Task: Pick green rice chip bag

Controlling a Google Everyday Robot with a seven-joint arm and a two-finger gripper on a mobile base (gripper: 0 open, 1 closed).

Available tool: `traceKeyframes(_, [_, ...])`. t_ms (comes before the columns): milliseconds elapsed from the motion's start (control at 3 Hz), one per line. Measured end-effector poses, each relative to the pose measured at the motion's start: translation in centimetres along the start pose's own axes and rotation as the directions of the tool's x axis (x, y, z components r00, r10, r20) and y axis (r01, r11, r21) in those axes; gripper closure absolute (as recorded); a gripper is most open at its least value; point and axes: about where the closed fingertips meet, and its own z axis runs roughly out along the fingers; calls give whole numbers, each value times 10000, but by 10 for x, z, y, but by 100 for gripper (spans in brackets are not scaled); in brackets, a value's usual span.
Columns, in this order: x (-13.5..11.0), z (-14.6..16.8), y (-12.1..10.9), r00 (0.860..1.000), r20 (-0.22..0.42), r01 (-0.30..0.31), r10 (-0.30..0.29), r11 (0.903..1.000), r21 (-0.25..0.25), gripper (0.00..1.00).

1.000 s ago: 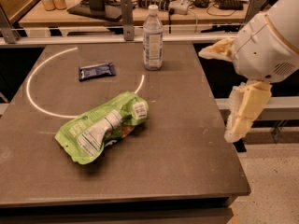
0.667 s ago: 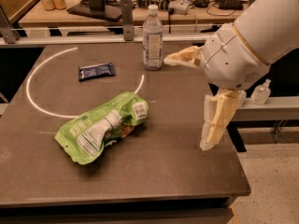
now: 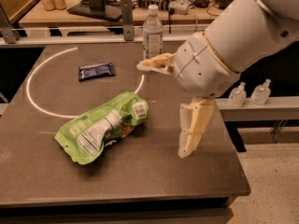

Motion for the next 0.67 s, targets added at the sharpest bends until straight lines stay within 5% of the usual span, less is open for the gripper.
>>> traceKeyframes(667, [-18, 45, -28, 9877, 1168, 1044, -1043, 9945, 54, 0])
